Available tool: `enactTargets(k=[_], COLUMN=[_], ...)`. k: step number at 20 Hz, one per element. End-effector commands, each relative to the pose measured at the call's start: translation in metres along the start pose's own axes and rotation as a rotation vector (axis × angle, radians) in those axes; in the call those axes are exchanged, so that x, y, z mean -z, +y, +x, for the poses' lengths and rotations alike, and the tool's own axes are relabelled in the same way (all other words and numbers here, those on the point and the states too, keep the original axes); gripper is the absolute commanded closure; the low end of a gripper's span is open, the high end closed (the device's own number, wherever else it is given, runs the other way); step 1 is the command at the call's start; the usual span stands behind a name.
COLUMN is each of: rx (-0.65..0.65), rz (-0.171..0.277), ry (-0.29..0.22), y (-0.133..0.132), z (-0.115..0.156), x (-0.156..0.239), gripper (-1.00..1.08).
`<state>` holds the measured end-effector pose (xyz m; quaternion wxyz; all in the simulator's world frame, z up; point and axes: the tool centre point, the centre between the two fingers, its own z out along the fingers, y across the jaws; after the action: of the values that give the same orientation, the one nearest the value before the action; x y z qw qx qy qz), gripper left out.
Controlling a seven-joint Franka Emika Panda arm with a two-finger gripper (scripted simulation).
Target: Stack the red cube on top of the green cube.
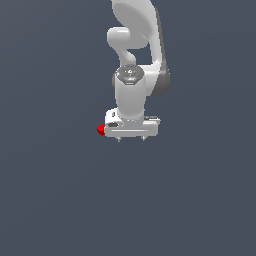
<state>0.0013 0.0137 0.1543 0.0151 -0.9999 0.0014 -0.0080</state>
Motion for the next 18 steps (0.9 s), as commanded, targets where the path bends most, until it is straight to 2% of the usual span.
enactTargets(k=[1,8,13,18], rx=[0.000,-0.068,-0.190,-0.359], rz=[0.000,-0.003,-0.009,-0.017], ry=[0.000,0.000,-0.001,-0.001], y=[0.000,0.019,0.052,0.093], z=[0.000,-0.008,-0.025,-0.055], x=[0.000,-0.007,-0.019,-0.036], gripper=[-0.92,-0.92,-0.92,-0.92])
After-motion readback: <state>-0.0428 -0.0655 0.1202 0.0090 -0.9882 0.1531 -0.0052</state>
